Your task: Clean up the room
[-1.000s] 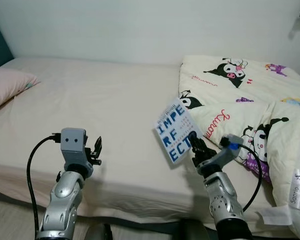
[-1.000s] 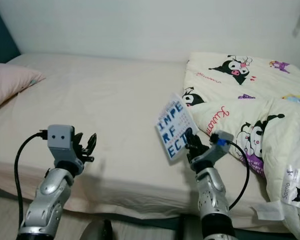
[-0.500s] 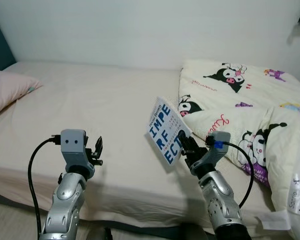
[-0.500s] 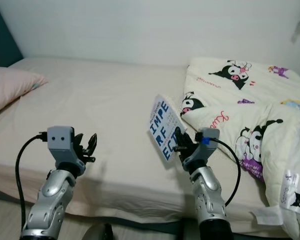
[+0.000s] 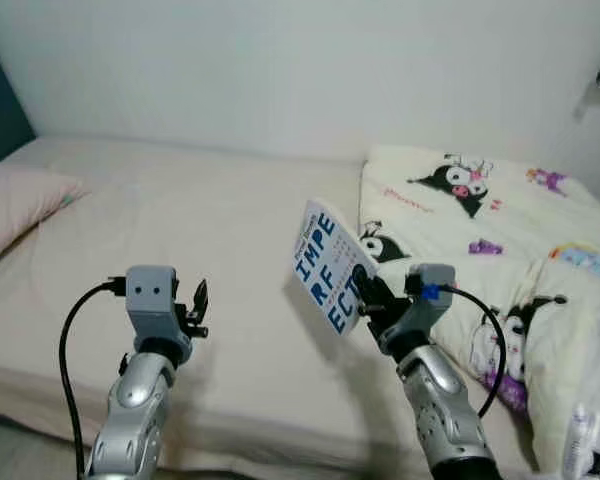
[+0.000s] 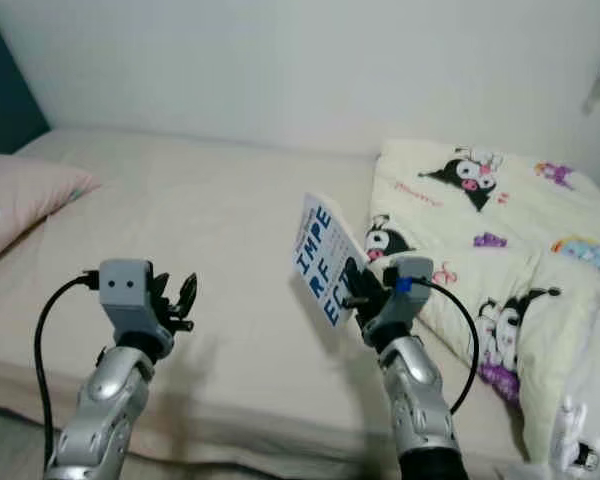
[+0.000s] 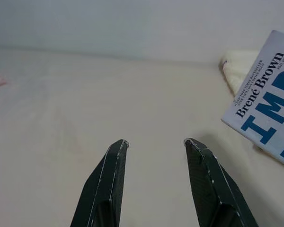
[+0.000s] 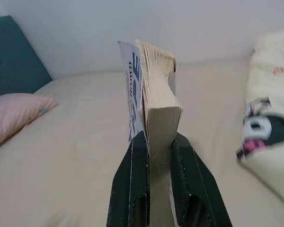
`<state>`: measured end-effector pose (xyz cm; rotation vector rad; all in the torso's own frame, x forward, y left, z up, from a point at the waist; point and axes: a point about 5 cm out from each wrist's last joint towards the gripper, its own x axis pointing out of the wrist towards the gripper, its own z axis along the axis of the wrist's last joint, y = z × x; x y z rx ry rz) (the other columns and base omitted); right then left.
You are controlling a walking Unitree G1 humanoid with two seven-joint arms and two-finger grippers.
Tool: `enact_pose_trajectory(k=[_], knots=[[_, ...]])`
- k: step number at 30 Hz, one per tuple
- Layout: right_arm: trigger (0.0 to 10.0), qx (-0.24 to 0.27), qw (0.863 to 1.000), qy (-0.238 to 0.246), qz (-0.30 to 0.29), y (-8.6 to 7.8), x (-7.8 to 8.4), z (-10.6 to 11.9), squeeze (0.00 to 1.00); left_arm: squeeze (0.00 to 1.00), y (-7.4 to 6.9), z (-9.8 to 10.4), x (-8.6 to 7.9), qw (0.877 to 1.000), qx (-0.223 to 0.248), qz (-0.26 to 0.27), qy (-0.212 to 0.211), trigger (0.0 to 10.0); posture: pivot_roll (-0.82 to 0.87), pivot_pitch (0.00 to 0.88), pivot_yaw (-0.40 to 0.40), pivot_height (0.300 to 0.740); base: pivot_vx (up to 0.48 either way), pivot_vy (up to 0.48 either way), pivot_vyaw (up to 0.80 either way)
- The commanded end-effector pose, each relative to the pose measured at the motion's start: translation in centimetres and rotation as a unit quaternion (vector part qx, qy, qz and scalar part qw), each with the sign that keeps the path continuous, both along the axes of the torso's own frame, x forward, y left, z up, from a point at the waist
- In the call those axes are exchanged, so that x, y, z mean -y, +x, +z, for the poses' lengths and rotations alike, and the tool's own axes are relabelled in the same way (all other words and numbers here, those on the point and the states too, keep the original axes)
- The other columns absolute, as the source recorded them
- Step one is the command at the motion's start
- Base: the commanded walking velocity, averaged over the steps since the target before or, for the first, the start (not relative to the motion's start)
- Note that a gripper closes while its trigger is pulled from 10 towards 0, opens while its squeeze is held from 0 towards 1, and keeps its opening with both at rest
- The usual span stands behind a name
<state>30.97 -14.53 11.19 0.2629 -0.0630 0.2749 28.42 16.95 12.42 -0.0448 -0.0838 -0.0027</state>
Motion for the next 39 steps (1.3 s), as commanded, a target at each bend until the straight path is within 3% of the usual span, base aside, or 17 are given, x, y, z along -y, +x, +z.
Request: enact_pose_trajectory(k=[1,10,12,14,17,27,39], knots=[[10.0,0.017,1.0,-0.007,0.008,-0.1,-0.5,0.8,0.0,0.0,-0.2,0.1,0.0,1.0,0.007,0.006,-0.002,10.0,0.06,0.0,-0.059,0.711,0.0,0.0,0.0],[10.0,0.009,1.0,-0.016,0.011,-0.3,-1.0,0.3,0.0,0.0,-0.3,0.0,0.1,1.0,0.002,0.006,-0.004,10.0,0.06,0.0,-0.059,0.74,0.0,0.0,0.0],[10.0,-0.024,0.998,-0.054,-0.006,-0.3,-0.8,-0.9,0.0,0.0,-0.3,-0.5,0.0,1.0,-0.013,0.009,-0.005,10.0,0.06,0.0,-0.057,0.74,0.0,0.0,0.0],[10.0,-0.024,0.998,-0.054,-0.006,-0.3,-0.8,-0.9,0.0,0.0,-0.3,-0.5,0.0,1.0,-0.013,0.009,-0.005,10.0,0.06,0.0,-0.057,0.74,0.0,0.0,0.0],[10.0,-0.042,0.992,-0.111,-0.033,-0.5,-0.1,-1.9,0.0,0.0,-0.3,-1.0,-0.3,0.999,-0.025,0.02,-0.006,10.0,0.06,0.0,-0.057,0.74,0.0,0.0,0.0],[10.0,-0.049,0.992,-0.076,-0.084,-0.6,1.5,-2.2,0.0,0.0,-0.2,-0.7,0.4,1.0,-0.019,-0.016,0.003,10.0,0.06,0.0,-0.051,0.74,0.0,0.0,0.0],[10.0,-0.038,0.993,-0.079,-0.08,-0.8,1.1,-2.1,0.0,0.0,0.4,-0.2,1.2,0.999,-0.005,-0.04,0.014,10.0,0.06,0.0,-0.044,0.74,0.0,0.0,0.0]])
